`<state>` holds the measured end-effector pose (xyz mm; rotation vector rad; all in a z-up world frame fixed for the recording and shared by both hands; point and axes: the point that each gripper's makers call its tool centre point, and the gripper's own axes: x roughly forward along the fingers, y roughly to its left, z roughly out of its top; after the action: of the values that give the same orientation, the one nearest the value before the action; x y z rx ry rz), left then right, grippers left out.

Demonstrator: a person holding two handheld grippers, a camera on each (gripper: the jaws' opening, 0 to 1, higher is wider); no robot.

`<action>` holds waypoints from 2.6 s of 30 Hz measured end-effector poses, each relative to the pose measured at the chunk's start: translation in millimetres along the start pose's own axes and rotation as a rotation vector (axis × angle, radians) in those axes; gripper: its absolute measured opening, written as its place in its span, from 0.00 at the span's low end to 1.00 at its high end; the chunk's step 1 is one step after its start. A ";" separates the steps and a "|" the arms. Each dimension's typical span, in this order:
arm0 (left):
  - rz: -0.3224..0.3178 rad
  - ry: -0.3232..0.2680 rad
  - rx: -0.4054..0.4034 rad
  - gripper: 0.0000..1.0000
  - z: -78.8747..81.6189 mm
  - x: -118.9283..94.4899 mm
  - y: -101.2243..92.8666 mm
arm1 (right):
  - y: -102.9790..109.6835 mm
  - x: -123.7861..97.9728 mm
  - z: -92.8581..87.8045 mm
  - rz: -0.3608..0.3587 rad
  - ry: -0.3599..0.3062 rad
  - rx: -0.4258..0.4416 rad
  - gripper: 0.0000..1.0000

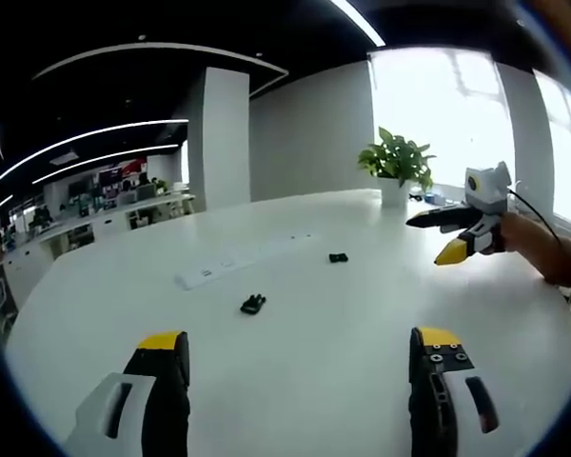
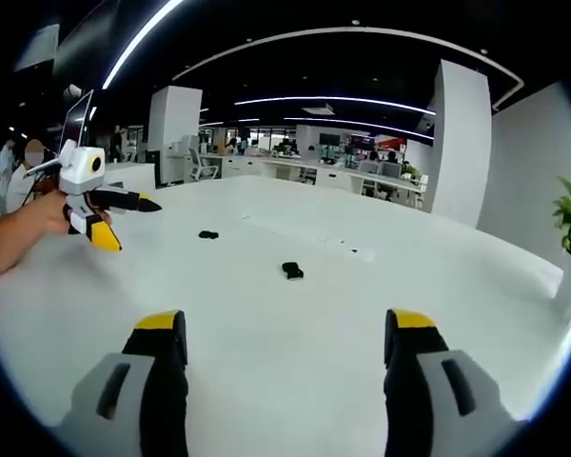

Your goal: Snap the two parts of the plastic buckle together until the buckle closes and remains connected.

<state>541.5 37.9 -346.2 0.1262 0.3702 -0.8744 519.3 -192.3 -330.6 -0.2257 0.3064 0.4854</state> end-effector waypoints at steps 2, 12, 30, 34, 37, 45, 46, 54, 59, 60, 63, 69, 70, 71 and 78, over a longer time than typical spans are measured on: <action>0.001 0.003 0.001 0.97 0.2 0.8 0.9 | -0.1 0.8 0.8 0.000 -0.002 0.003 0.84; 0.001 0.004 0.000 0.97 3.1 5.2 1.8 | 1.4 4.8 0.0 0.015 0.005 0.009 0.86; -0.011 0.012 0.006 0.96 7.5 16.0 6.5 | -3.4 12.1 -0.9 0.008 0.016 0.008 0.92; -0.010 0.011 0.008 0.96 7.7 17.6 7.9 | -5.7 13.7 -0.7 0.005 0.018 0.005 0.92; -0.002 0.013 0.005 0.95 7.2 18.4 9.5 | -6.0 15.4 0.3 0.005 0.017 0.004 0.91; -0.008 0.025 0.007 0.93 6.9 22.5 8.2 | -3.9 19.7 1.1 0.018 0.019 0.002 0.90; -0.007 0.026 0.006 0.93 7.0 23.4 9.0 | -4.1 19.9 1.5 0.019 0.019 0.001 0.90; -0.008 0.022 0.001 0.93 8.5 28.5 12.2 | -7.8 22.5 2.4 0.017 0.019 0.002 0.89; -0.012 0.027 0.003 0.93 6.5 32.4 12.0 | -9.1 25.4 0.6 0.017 0.024 0.002 0.89; -0.012 0.029 0.002 0.93 6.6 33.2 12.2 | -8.9 26.1 0.5 0.019 0.026 0.003 0.89; -0.012 0.027 -0.003 0.93 7.3 35.3 13.4 | -9.5 28.8 0.4 0.019 0.029 -0.001 0.89; -0.014 0.032 -0.009 0.95 6.5 39.6 15.7 | -11.1 32.4 2.9 0.022 0.029 -0.002 0.89; -0.015 0.033 -0.009 0.95 6.5 40.1 15.9 | -12.0 33.1 3.2 0.022 0.029 -0.002 0.89; -0.015 0.033 -0.010 0.95 6.5 40.5 16.3 | -12.8 33.7 3.5 0.021 0.028 -0.001 0.89; 0.001 0.037 -0.020 0.99 6.6 44.2 24.1 | -13.7 37.9 1.6 0.021 0.037 -0.001 0.88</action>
<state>587.5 19.5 -357.3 0.1240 0.4133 -0.8681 558.2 -187.6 -340.1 -0.2325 0.3447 0.5021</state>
